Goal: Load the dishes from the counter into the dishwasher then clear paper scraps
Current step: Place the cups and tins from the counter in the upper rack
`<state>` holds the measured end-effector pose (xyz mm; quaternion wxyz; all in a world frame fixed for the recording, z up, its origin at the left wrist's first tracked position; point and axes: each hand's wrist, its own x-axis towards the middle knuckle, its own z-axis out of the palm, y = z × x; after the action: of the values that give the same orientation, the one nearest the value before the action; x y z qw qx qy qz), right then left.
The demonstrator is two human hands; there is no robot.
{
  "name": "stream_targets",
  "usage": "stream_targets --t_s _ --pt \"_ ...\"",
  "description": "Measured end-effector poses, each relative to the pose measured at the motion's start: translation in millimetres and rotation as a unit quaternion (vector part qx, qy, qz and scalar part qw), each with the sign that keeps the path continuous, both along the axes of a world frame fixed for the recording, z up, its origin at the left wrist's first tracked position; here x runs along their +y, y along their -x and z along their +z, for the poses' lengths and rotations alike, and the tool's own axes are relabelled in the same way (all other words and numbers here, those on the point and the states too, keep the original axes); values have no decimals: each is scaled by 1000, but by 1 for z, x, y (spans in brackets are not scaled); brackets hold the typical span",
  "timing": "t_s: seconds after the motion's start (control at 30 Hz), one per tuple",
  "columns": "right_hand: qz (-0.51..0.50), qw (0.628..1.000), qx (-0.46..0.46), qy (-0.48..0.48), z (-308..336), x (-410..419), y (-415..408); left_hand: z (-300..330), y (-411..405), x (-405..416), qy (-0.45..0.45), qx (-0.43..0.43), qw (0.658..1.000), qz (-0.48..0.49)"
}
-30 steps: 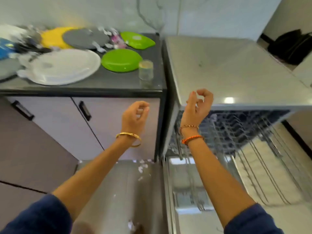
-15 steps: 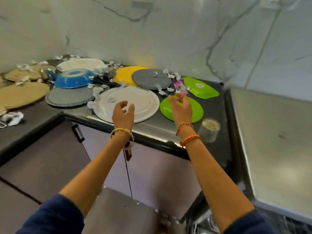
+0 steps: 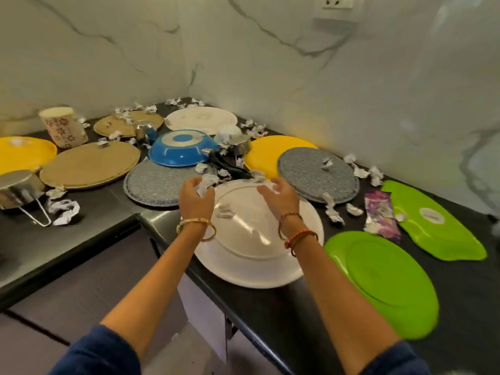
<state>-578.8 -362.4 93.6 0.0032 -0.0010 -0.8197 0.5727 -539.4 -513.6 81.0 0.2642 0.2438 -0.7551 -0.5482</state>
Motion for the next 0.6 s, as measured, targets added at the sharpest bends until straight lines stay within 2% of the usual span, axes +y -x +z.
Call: stream_targets --t_s 0.2,0.4,0.6 --pt "12 991 41 -124 1 -55 96 9 61 -65 38 4 999 22" --pt "11 962 65 -266 7 -104 189 12 139 -109 107 1 991 -79" --pt "18 923 5 -383 -3 -133 241 18 212 -138 133 -20 975 -176"
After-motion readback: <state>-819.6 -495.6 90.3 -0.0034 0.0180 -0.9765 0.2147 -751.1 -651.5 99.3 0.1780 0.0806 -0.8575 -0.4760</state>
